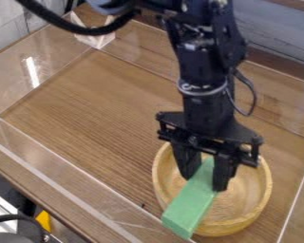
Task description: Put the green block in the brown bowl
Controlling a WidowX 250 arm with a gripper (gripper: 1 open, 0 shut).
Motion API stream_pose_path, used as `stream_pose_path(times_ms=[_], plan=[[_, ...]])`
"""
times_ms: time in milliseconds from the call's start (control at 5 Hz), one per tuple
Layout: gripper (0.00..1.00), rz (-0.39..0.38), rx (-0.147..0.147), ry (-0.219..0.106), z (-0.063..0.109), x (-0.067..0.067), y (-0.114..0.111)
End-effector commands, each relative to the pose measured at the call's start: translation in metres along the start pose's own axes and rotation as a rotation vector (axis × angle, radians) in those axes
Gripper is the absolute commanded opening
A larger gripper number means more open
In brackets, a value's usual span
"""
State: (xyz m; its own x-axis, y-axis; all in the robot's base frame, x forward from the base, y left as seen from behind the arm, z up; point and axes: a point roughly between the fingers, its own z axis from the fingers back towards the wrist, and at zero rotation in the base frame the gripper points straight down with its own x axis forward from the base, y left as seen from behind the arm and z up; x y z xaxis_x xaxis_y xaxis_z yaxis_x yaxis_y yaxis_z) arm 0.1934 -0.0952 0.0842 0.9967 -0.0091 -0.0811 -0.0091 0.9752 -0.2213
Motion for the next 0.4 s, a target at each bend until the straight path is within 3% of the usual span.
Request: stream_pose_path(times_ms=[0, 200], plan=[[0.00, -0.038, -0.001, -0.020, -0.0014, 0.0075, 0.0009], [0.00, -0.051, 0.001, -0.018, -0.0047, 0.0111, 0.0086]])
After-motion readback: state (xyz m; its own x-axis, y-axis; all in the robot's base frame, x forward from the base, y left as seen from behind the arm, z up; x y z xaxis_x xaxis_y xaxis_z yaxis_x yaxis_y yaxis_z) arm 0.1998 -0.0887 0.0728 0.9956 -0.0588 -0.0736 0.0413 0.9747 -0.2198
